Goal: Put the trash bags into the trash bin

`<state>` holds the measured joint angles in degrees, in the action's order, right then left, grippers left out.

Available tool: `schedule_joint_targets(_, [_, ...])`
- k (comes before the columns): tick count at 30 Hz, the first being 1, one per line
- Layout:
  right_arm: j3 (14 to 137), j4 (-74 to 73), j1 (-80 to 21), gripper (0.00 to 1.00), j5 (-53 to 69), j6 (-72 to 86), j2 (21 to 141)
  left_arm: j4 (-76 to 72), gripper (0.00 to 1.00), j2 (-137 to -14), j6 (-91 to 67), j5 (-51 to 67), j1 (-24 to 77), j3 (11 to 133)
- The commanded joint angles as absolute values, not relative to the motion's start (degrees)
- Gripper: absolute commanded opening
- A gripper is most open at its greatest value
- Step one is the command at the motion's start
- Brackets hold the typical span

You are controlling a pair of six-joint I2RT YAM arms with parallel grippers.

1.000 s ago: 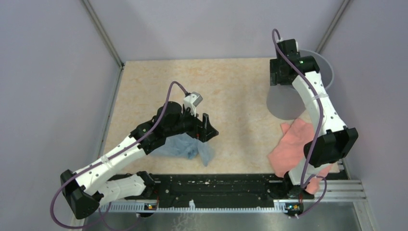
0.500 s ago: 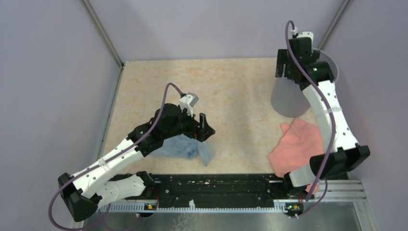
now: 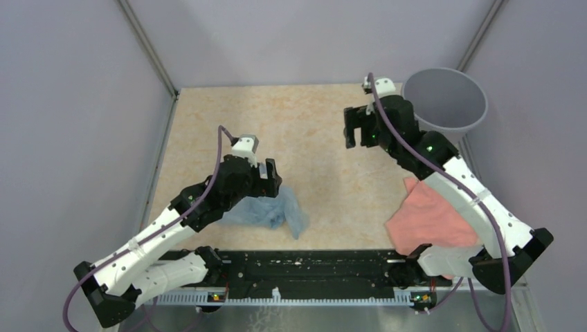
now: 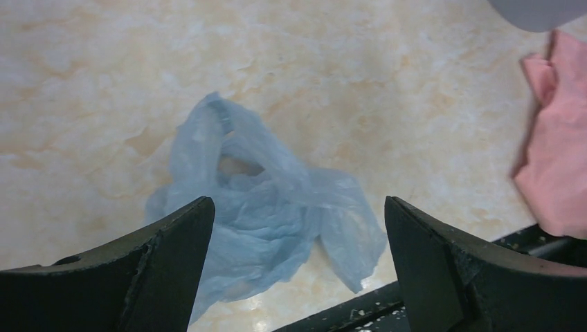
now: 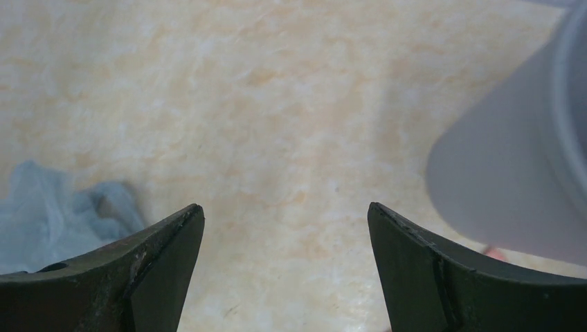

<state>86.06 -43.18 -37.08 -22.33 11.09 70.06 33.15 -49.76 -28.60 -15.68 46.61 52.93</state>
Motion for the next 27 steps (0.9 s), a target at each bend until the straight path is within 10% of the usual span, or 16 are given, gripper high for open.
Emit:
schedule_joint_targets(1, [76.66,-31.47,-41.13,0.87,-8.11,13.6,67.9,38.38,0.98,-50.41,-28.3,-27.38,46.61,54.7])
schedule_joint_targets(20, [46.74,3.22,-58.75,0.78,4.86,23.17,77.49,30.65,0.98,-60.55,-18.34,3.11,26.88,54.28])
schedule_joint_targets(27, [52.71,0.89,-57.17,0.23,1.02,21.77,85.3,27.37,0.98,-63.74,-16.64,4.21,25.86,52.84])
